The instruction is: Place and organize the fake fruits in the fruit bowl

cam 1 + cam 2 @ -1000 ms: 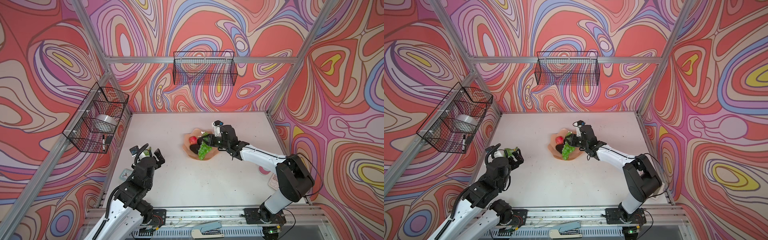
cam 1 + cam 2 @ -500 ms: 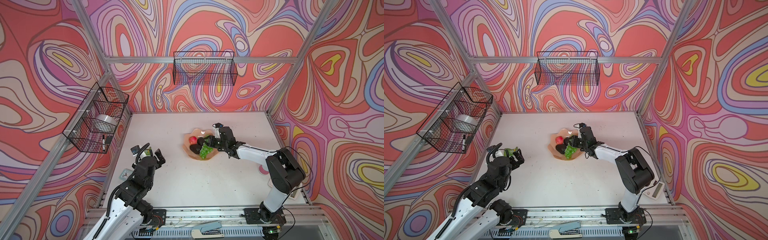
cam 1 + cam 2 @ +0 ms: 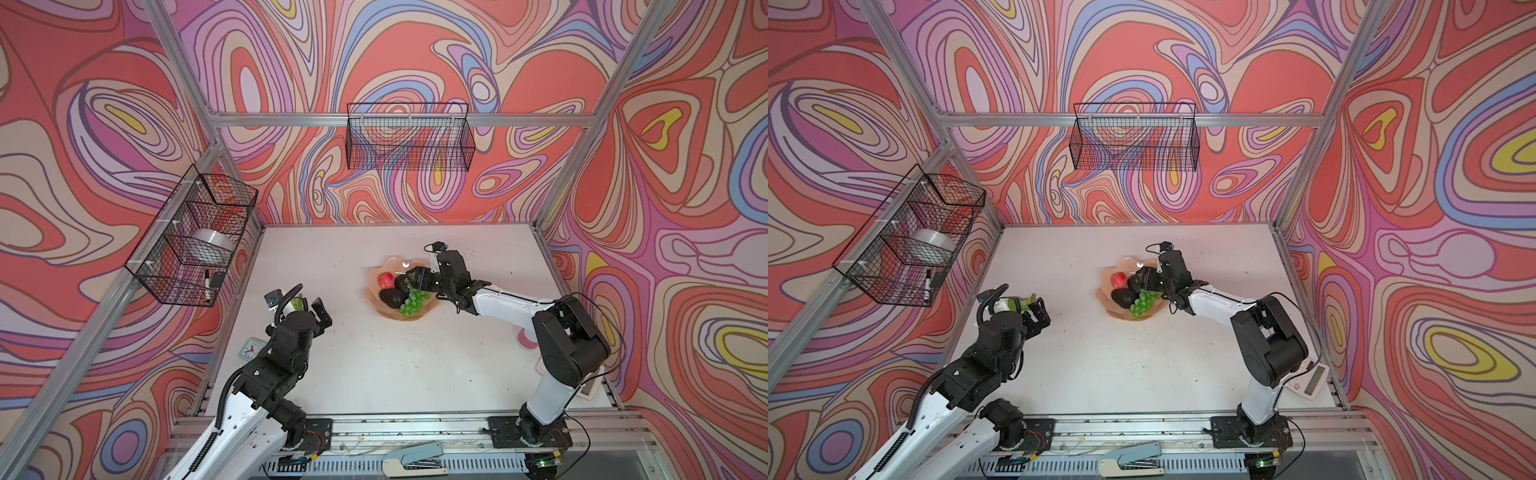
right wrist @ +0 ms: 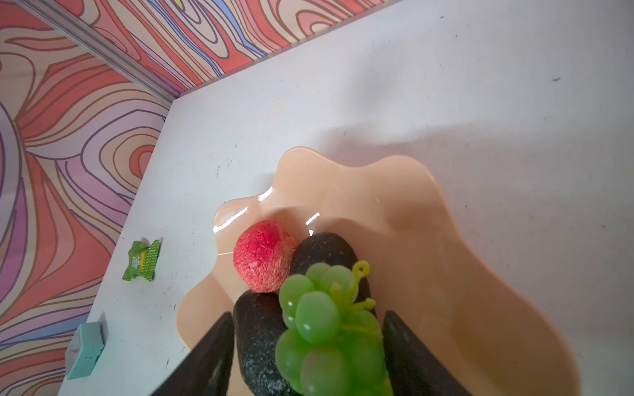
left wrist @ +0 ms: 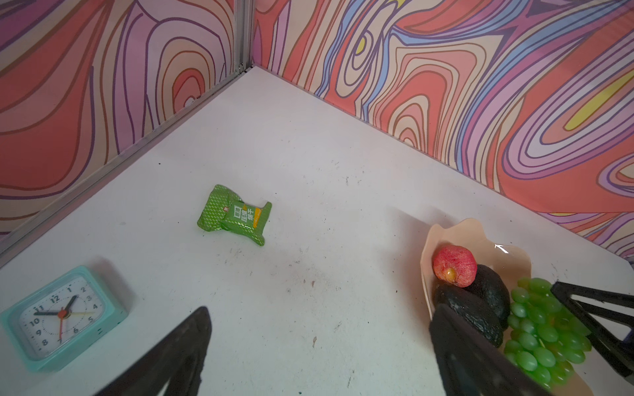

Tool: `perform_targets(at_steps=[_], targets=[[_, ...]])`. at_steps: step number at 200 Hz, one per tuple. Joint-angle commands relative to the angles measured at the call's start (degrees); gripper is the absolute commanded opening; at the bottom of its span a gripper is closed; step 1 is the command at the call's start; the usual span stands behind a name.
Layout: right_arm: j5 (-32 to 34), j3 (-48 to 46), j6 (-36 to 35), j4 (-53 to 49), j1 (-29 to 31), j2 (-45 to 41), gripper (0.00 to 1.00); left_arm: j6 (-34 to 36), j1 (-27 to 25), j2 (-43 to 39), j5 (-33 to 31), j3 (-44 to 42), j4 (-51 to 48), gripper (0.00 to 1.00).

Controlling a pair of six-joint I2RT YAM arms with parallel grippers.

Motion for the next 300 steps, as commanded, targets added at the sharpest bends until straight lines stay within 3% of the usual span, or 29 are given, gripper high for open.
perform_targets(at_steps=[1, 64, 89, 114, 128, 149, 174, 200, 222, 233, 281, 300], targets=[[4.11, 3.09, -3.71, -1.76, -0.12, 0.61, 0.77, 0.89, 0.52, -0.12, -0.93, 1.36, 0.99, 1.00], [10.77, 7.52, -12.80, -5.91, -3.09, -3.86, 0.95, 5.79, 0.52, -0.37, -2.77, 0.46, 6.44, 1.00], [12.01, 1.78, -14.61, -3.12, -6.74, -11.00, 0.98, 14.53, 0.51, 1.65, -5.30, -2.50, 18.10, 1.00], [14.39, -6.33, -16.45, -1.85, -11.08, -19.59, 0.98, 25.30, 1.06, 8.59, -6.56, -6.52, 30.66, 1.00], [18.60, -10.61, -18.14, -2.39, -13.07, -23.97, 0.98, 27.47, 4.17, 13.40, -2.96, -7.24, 33.79, 1.00], [20.99, -18.44, -18.30, -0.31, -17.51, -29.42, 0.98, 26.48, 12.64, 17.90, 10.42, -9.45, 35.80, 1.00], [23.30, -28.49, -19.08, 6.81, -21.95, -33.25, 0.98, 28.89, 16.04, 18.68, 11.30, -13.40, 40.95, 1.00], [25.06, -34.34, -21.58, 16.85, -24.70, -29.69, 0.98, 35.05, 17.35, 20.95, 9.29, -18.33, 51.30, 1.00], [24.38, -36.82, -23.25, 25.55, -25.81, -24.67, 0.98, 36.20, 20.83, 29.59, 12.38, -22.82, 65.40, 1.00], [23.75, -37.58, -24.04, 29.69, -26.21, -22.51, 0.98, 36.90, 21.44, 30.52, 15.27, -21.09, 63.50, 0.99], [19.51, -38.71, -25.62, 42.71, -27.56, -14.24, 0.98, 40.09, 23.47, 45.20, 17.55, -18.12, 77.75, 0.97], [19.16, -38.16, -27.76, 45.30, -27.66, -12.05, 0.98, 40.81, 23.69, 55.33, 18.20, -18.56, 90.04, 0.97]])
